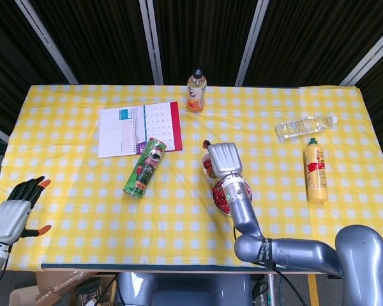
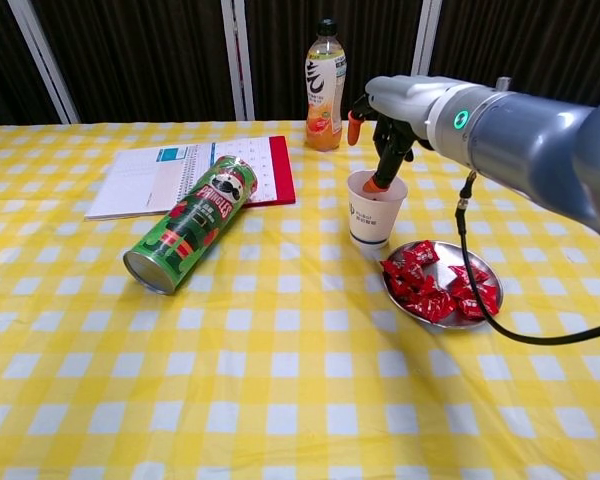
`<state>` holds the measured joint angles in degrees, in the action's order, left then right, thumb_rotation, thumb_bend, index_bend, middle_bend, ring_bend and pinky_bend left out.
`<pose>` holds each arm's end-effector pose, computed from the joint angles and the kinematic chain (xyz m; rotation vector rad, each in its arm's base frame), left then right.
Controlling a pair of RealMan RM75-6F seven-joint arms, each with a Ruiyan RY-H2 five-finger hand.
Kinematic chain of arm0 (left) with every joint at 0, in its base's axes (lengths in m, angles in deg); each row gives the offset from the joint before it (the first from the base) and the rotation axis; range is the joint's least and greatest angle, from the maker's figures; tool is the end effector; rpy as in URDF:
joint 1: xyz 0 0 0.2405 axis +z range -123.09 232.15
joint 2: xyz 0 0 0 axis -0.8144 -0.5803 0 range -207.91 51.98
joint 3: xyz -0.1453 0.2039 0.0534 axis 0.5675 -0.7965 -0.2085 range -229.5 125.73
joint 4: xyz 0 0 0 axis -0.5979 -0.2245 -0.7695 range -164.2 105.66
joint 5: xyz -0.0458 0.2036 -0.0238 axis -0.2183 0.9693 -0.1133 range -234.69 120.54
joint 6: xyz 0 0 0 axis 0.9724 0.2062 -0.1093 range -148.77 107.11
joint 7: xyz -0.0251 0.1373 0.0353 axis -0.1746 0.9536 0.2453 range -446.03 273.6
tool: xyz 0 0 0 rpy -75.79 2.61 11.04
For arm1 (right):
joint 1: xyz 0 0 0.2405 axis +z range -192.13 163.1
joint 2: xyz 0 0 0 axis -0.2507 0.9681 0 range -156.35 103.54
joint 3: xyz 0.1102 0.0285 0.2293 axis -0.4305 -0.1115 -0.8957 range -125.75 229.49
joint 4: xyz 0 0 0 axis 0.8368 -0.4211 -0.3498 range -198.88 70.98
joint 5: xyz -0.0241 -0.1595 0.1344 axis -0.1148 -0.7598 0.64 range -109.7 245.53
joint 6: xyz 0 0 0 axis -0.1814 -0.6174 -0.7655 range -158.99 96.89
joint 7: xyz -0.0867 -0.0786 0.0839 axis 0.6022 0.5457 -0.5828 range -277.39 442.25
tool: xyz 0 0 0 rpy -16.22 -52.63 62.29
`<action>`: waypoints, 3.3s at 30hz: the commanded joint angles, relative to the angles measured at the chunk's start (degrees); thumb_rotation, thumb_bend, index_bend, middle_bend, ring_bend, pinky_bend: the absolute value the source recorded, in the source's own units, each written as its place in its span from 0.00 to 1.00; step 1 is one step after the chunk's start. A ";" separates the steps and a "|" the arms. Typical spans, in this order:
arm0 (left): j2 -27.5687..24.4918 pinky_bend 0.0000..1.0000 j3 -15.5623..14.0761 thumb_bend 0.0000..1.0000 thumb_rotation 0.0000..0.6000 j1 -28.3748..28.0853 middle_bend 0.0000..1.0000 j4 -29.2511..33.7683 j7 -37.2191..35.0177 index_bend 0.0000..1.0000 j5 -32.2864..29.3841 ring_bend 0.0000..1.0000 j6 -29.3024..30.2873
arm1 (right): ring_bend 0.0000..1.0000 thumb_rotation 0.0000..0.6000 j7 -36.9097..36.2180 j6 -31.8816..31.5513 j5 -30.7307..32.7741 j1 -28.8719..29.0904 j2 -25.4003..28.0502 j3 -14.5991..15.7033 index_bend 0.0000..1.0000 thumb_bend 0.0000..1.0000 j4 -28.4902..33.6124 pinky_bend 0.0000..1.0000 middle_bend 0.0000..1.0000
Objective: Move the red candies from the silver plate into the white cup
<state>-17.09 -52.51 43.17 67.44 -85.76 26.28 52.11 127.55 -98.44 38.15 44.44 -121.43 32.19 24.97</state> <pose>-0.3022 0.1973 0.1366 -1.5615 -1.0571 -0.7930 -0.0539 -0.3821 -0.0171 1.6602 -0.9677 0.8287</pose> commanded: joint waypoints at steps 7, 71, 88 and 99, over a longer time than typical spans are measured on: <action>-0.11 0.00 0.01 0.03 1.00 -0.06 0.00 0.33 -0.04 0.00 0.18 0.00 0.04 | 0.68 1.00 1.76 -4.59 -3.70 -5.03 6.35 6.63 0.22 0.27 16.32 0.81 0.70; -0.58 0.00 0.06 0.03 1.00 -0.10 0.00 0.92 -1.12 0.00 -0.83 0.00 -0.69 | 0.71 1.00 -3.32 5.46 0.81 -9.35 -0.78 10.08 0.48 0.32 0.67 0.81 0.70; -0.64 0.00 0.09 0.03 1.00 -0.15 0.00 1.03 -1.28 0.00 -1.02 0.00 -0.88 | 0.75 1.00 -9.07 5.90 -4.19 -11.99 0.52 9.48 0.68 0.56 -1.76 0.81 0.72; -0.72 0.00 0.05 0.03 1.00 -0.20 0.00 1.00 -1.68 0.00 -0.88 0.00 -0.99 | 0.75 1.00 -8.38 2.09 -6.65 -11.89 7.10 5.72 0.68 0.57 6.56 0.81 0.72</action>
<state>-17.80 -52.45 42.98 68.42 -87.42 25.39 51.14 118.89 -95.70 31.75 32.38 -115.15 38.68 30.64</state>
